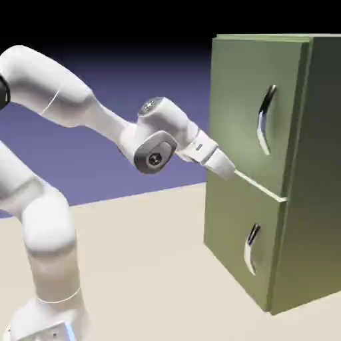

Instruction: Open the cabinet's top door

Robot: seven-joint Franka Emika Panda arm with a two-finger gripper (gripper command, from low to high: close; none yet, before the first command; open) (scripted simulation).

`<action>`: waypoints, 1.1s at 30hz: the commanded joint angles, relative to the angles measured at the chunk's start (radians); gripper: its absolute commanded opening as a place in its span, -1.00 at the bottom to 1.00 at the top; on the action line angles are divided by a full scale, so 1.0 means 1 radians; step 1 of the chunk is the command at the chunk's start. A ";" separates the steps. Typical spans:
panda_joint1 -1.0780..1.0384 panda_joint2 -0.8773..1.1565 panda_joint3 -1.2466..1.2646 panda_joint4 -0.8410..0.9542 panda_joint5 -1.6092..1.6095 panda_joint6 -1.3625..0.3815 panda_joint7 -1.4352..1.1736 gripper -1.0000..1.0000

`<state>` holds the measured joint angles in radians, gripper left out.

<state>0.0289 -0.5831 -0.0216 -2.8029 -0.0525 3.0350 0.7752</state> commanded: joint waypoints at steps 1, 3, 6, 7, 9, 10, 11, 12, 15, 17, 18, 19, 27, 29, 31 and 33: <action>0.014 -0.011 -0.018 0.006 -0.044 -0.002 0.028 0.00; 0.042 -0.033 -0.054 0.018 -0.131 -0.005 0.085 0.00; 0.084 -0.065 -0.107 0.035 -0.261 -0.010 0.170 0.00; 0.098 -0.076 -0.125 0.041 -0.304 -0.012 0.198 0.00; 0.126 -0.098 -0.161 0.053 -0.391 -0.015 0.255 0.00; 0.140 -0.108 -0.179 0.059 -0.435 -0.016 0.283 0.00; 0.154 -0.119 -0.197 0.065 -0.478 -0.018 0.312 0.00; 0.168 -0.130 -0.215 0.071 -0.522 -0.020 0.340 0.00; 0.210 -0.163 -0.268 0.089 -0.652 -0.025 0.425 0.00; 0.238 -0.184 -0.304 0.100 -0.739 -0.028 0.482 0.00; 0.252 -0.195 -0.322 0.106 -0.783 -0.030 0.510 0.00; 0.266 -0.206 -0.340 0.112 -0.826 -0.031 0.538 0.00; 0.378 -0.293 -0.483 0.160 -1.174 -0.044 0.765 0.00; 0.406 -0.314 -0.519 0.171 -1.261 -0.048 0.822 0.00; 0.434 -0.336 -0.555 0.183 -1.348 -0.051 0.879 0.00; 0.462 -0.358 -0.590 0.195 -1.435 -0.054 0.935 0.00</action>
<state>0.4907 -0.9408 -0.6120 -2.6079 -1.4876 2.9808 1.7103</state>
